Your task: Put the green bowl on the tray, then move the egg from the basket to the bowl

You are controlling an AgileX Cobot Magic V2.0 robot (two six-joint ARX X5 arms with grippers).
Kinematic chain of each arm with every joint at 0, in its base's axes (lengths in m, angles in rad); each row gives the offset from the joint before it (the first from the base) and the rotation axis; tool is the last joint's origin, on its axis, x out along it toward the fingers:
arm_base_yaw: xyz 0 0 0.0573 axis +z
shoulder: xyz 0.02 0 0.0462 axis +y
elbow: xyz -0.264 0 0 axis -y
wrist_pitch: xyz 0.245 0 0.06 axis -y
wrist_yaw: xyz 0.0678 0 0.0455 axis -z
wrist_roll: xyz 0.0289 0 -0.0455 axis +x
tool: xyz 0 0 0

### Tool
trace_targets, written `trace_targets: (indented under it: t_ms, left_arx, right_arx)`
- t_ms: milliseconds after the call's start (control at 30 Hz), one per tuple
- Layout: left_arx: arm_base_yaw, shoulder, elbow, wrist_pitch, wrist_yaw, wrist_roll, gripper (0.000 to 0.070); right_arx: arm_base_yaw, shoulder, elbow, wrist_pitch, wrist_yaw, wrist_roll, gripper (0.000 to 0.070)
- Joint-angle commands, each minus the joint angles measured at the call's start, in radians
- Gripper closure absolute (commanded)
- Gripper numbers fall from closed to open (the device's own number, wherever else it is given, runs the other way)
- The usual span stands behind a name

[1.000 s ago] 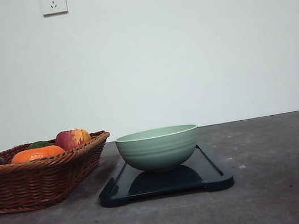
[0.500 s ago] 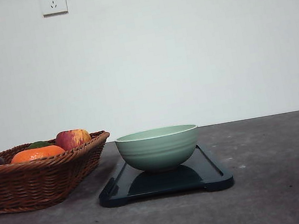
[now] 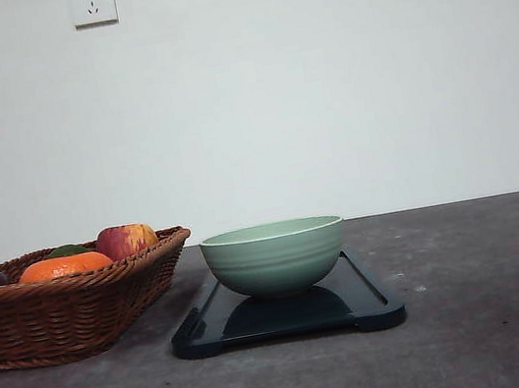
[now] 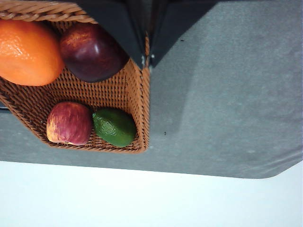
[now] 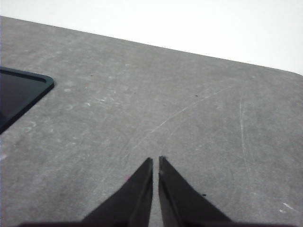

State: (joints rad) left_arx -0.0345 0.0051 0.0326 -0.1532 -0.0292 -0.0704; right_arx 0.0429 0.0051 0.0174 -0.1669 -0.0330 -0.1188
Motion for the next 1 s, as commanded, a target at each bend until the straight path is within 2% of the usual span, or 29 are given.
trace_targets:
  t_ms: [0,967]
  left_arx:
    - [0.002,-0.002,-0.019,0.013,-0.004,0.007,0.07]
    - [0.002,-0.002,-0.019,0.013,-0.004,0.006,0.07]
  right_arx:
    - [0.0,-0.002,-0.005,0.013,0.001,0.013,0.0685]
    - [0.0,-0.002,-0.005,0.013,0.001,0.013,0.0685]
